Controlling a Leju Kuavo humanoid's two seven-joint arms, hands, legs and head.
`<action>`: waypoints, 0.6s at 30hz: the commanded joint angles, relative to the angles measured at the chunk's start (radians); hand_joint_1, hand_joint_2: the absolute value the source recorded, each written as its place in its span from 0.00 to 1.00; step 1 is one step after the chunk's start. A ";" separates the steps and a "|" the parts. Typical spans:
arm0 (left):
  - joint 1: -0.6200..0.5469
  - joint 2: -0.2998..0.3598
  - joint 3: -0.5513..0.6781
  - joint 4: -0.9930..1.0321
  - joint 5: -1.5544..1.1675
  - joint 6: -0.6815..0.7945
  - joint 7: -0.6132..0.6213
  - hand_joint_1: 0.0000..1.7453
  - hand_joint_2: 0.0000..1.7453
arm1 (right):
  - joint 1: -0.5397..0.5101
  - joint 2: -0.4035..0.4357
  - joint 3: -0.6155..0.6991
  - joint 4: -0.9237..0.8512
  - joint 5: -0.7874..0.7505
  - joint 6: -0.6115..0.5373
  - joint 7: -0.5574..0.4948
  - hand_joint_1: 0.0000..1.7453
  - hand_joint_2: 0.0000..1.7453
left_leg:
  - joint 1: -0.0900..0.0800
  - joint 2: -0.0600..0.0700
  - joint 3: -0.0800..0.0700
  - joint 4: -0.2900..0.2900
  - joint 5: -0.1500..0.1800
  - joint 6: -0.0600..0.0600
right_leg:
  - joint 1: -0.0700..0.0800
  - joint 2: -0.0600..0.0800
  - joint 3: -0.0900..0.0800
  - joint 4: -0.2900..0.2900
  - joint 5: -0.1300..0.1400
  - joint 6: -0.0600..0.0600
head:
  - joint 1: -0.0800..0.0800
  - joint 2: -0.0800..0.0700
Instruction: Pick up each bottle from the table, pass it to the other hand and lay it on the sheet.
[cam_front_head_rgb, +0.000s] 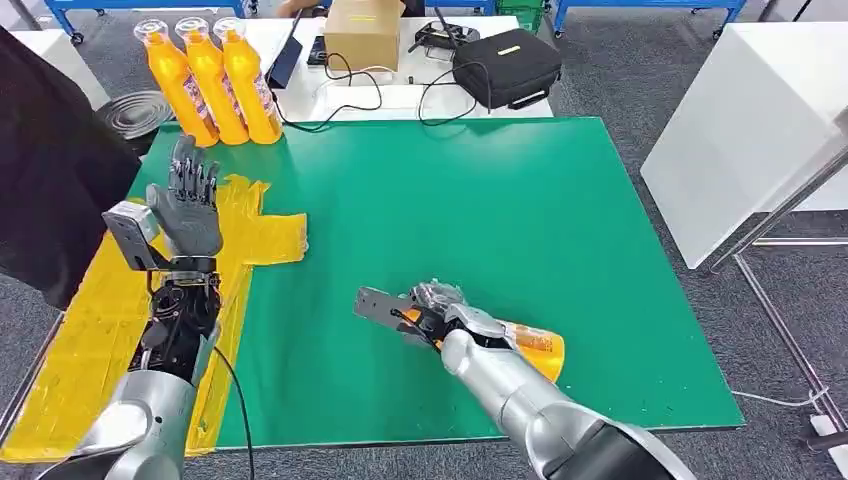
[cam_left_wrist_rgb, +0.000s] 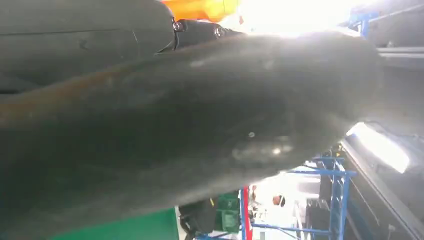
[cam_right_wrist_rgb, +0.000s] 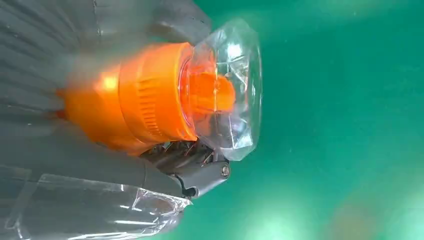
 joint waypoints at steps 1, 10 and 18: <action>-0.064 -0.014 -0.029 0.050 0.013 0.004 0.010 0.00 0.00 | 0.010 -0.014 0.059 0.137 -0.035 -0.013 0.031 1.00 1.00 | 0.000 -0.006 0.000 -0.001 0.001 0.002 | 0.000 -0.005 0.002 -0.001 -0.001 -0.001 | 0.000 0.000; -0.072 -0.020 -0.044 0.054 0.023 0.005 0.013 0.00 0.00 | 0.027 -0.046 0.041 0.141 -0.017 -0.016 0.078 1.00 1.00 | -0.001 -0.012 -0.002 -0.001 0.002 0.003 | -0.001 -0.011 0.002 -0.001 -0.001 -0.001 | 0.000 0.000; -0.087 -0.025 -0.059 0.071 0.024 0.010 0.017 0.00 0.00 | 0.017 -0.055 0.000 0.132 -0.019 -0.047 0.058 0.00 1.00 | -0.003 -0.014 -0.003 -0.001 0.002 0.003 | -0.002 -0.012 0.001 -0.001 -0.001 -0.002 | 0.000 0.000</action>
